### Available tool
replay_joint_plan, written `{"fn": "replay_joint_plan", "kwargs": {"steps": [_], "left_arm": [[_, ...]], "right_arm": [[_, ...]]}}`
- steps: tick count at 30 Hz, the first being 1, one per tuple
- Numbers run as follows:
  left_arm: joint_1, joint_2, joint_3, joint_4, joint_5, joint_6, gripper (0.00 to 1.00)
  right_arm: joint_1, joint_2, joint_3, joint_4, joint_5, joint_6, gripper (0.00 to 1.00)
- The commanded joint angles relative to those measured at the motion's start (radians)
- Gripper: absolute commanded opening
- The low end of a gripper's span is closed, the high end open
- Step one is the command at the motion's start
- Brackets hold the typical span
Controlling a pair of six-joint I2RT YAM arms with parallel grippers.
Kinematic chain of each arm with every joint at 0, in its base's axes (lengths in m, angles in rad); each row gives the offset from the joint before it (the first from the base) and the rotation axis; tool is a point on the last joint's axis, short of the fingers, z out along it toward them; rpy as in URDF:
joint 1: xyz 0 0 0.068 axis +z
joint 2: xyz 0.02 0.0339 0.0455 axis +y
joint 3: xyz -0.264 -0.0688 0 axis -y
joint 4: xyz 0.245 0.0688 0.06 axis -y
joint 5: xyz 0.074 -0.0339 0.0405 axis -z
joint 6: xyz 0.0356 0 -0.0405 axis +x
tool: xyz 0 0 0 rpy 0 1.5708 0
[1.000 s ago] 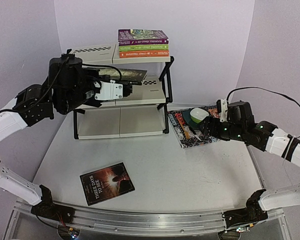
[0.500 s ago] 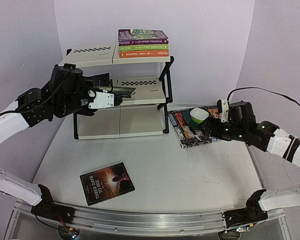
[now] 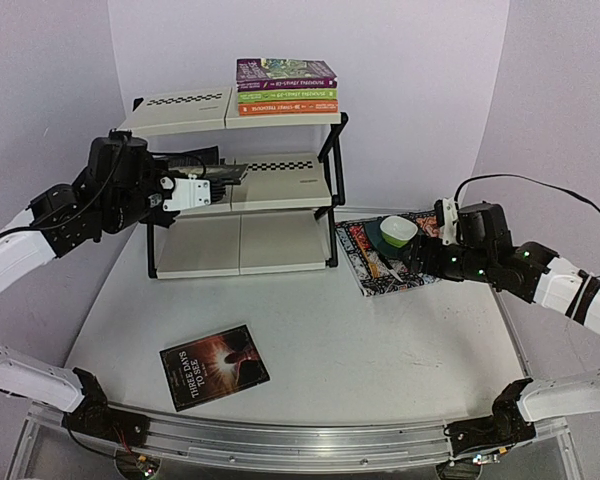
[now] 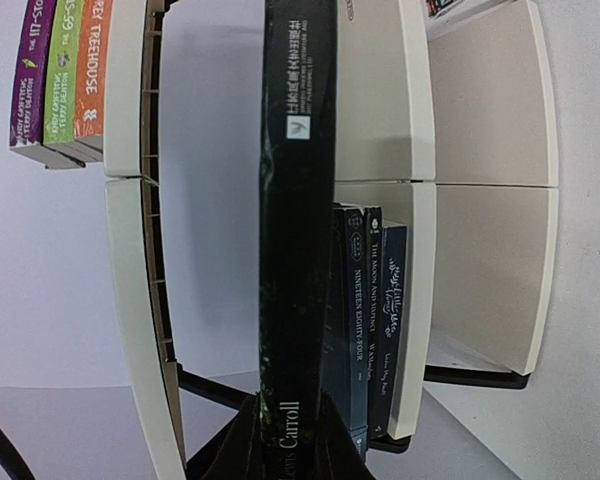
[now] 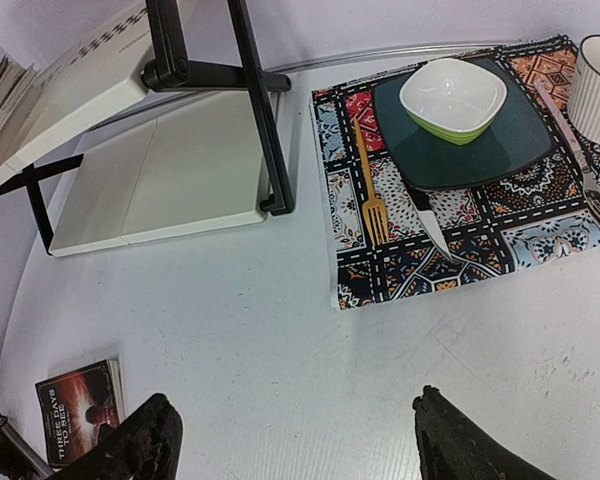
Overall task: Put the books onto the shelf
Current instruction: Place the book in the book pile on the shelf.
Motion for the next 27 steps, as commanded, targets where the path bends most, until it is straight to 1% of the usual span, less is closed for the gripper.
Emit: {"fn": "replay_joint_plan", "kwargs": {"steps": [1, 8, 13, 19, 23, 27], "left_arm": [[0.054, -0.031, -0.032, 0.246, -0.017, 0.037, 0.0], [0.158, 0.001, -0.049, 0.296, 0.054, 0.001, 0.0], [0.225, 0.007, -0.075, 0.328, 0.162, -0.007, 0.0], [0.287, 0.027, -0.091, 0.329, 0.269, -0.011, 0.0], [0.326, 0.07, -0.073, 0.329, 0.271, -0.015, 0.0], [0.351, 0.092, -0.067, 0.329, 0.315, -0.032, 0.0]], "right_arm": [[-0.007, 0.0, 0.054, -0.007, -0.004, -0.013, 0.81], [-0.01, 0.012, 0.058, -0.007, -0.005, -0.017, 0.81], [-0.016, 0.025, 0.07, -0.007, -0.013, -0.02, 0.81], [-0.02, 0.051, 0.087, -0.007, -0.025, -0.02, 0.81], [-0.022, 0.065, 0.096, -0.007, -0.031, -0.019, 0.81], [-0.028, 0.077, 0.102, -0.007, -0.034, -0.019, 0.81]]}}
